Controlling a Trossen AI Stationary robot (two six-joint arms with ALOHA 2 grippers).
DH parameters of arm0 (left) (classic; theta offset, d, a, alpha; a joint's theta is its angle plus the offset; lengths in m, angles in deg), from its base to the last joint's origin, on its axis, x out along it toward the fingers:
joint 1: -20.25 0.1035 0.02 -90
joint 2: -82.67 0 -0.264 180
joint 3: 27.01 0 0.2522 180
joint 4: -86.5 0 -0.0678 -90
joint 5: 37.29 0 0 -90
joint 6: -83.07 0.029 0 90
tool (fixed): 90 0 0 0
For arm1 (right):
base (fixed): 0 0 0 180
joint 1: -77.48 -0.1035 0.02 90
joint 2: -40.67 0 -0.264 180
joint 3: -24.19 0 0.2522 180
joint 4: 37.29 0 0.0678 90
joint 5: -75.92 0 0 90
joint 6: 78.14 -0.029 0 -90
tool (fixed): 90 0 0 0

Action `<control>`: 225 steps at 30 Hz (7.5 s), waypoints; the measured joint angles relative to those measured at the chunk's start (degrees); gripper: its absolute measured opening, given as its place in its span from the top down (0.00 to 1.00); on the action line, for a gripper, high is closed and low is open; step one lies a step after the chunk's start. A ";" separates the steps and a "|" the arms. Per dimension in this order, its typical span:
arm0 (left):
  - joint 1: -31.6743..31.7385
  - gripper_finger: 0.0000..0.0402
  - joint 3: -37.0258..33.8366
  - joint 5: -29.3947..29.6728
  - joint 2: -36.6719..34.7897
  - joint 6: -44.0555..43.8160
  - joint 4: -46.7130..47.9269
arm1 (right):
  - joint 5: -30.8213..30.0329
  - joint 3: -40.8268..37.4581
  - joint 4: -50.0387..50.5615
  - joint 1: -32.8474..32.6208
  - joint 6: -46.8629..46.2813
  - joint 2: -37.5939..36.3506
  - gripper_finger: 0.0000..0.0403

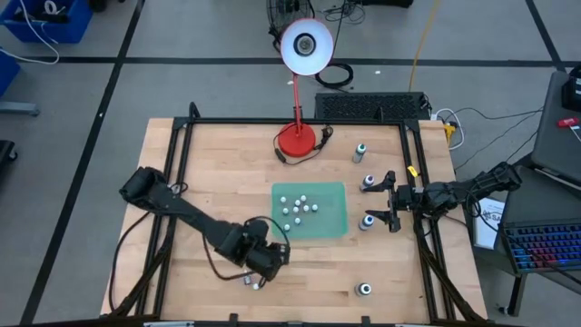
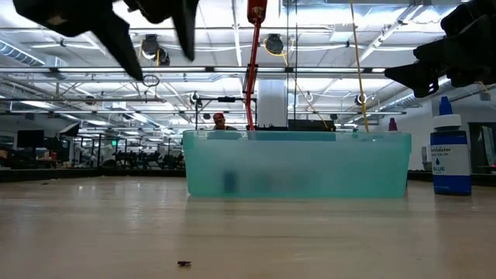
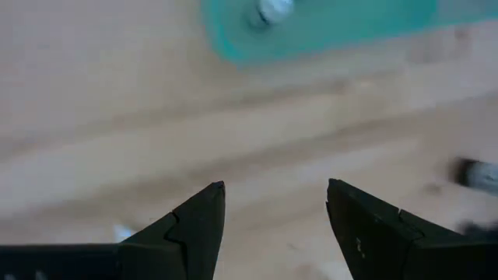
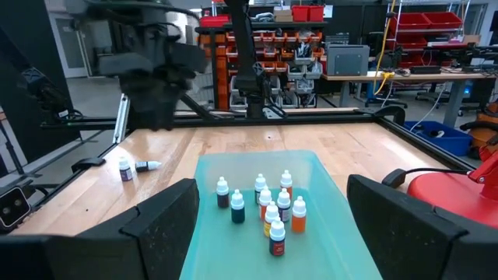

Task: Pick & Place food coloring
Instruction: Put the small blue food coloring bottle into the green bin

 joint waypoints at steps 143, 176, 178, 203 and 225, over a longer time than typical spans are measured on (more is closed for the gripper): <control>1.88 0.87 -3.53 20.82 -1.35 75.35 4.38 | -0.44 0.01 -5.80 0.01 -1.14 0.69 0.22; 20.38 0.88 -3.52 3.47 -6.80 98.21 9.27 | -26.46 2.15 -20.78 2.42 -6.22 18.79 0.22; 20.70 0.88 -3.51 3.47 -6.78 98.50 9.27 | -28.96 3.75 -21.88 3.16 -6.19 24.47 0.22; 21.52 0.88 -3.51 2.85 -6.76 103.10 3.38 | 1.42 11.03 -34.44 8.17 -2.56 46.84 0.22; 22.59 0.88 -3.51 1.83 -6.76 104.12 2.26 | 9.87 41.12 -39.87 12.18 8.44 90.72 0.22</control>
